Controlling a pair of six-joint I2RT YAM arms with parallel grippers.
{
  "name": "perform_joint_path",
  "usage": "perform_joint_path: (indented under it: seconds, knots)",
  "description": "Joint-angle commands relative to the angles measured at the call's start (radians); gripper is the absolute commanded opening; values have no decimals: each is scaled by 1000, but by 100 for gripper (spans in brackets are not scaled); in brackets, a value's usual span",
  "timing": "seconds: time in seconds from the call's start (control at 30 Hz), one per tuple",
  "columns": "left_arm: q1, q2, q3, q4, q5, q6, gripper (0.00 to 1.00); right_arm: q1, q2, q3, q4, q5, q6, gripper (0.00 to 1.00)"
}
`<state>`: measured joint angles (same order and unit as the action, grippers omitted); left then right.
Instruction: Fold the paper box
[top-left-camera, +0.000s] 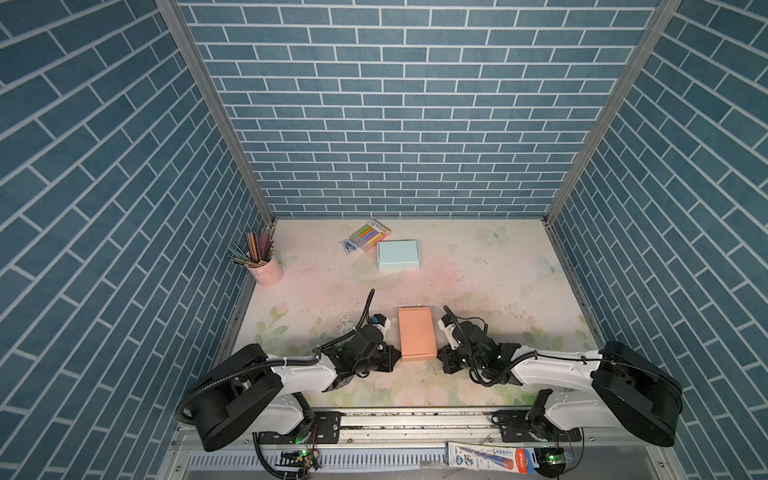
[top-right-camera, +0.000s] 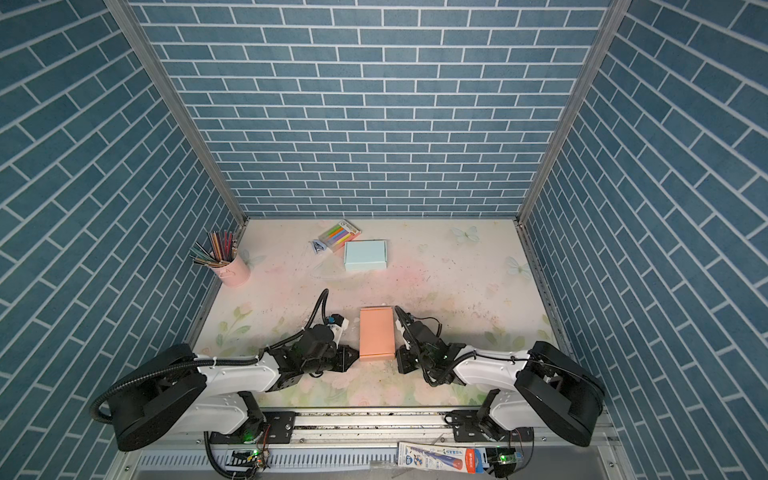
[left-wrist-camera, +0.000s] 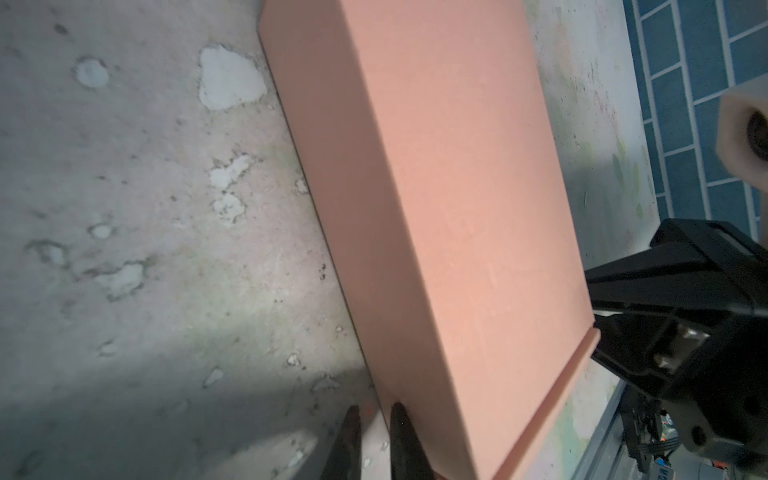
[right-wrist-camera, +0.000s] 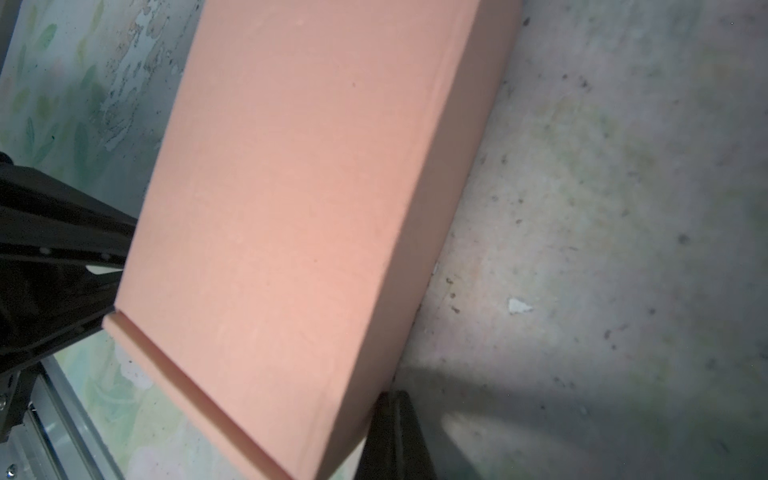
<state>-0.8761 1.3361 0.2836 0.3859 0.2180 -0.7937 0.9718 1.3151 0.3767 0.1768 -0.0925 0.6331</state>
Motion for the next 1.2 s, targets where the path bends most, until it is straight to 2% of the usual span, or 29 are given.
perform_joint_path:
  seconds: [0.0,0.3,0.5,0.67,0.87,0.93,0.97,1.03,1.13,1.17]
  knots:
    - [-26,28,21,28,38,-4,17,33,-1,16,48,-49,36,5]
    - [-25,51,25,33,30,-2,16,41,-15,-7,72,-51,27,5]
    - [13,-12,27,-48,-6,29,16,41,-91,-51,51,-25,31,7]
    - [72,-95,-14,-89,-15,37,20,40,-140,-44,-60,17,2,12]
    - [79,-215,-51,-173,-57,28,27,5,-230,15,-198,71,-73,21]
    - [79,-276,-66,-188,-56,2,33,-31,-246,50,-217,45,-121,29]
    - [78,-305,-74,-188,-50,-12,38,-46,-252,69,-226,24,-144,36]
    - [56,-374,-84,-193,-45,-44,53,-65,-268,108,-214,-3,-207,51]
    - [-10,-433,-69,-226,-61,-64,73,-118,-236,167,-177,-60,-277,64]
    - [-33,-438,-58,-247,-75,-69,78,-151,-211,192,-172,-101,-289,65]
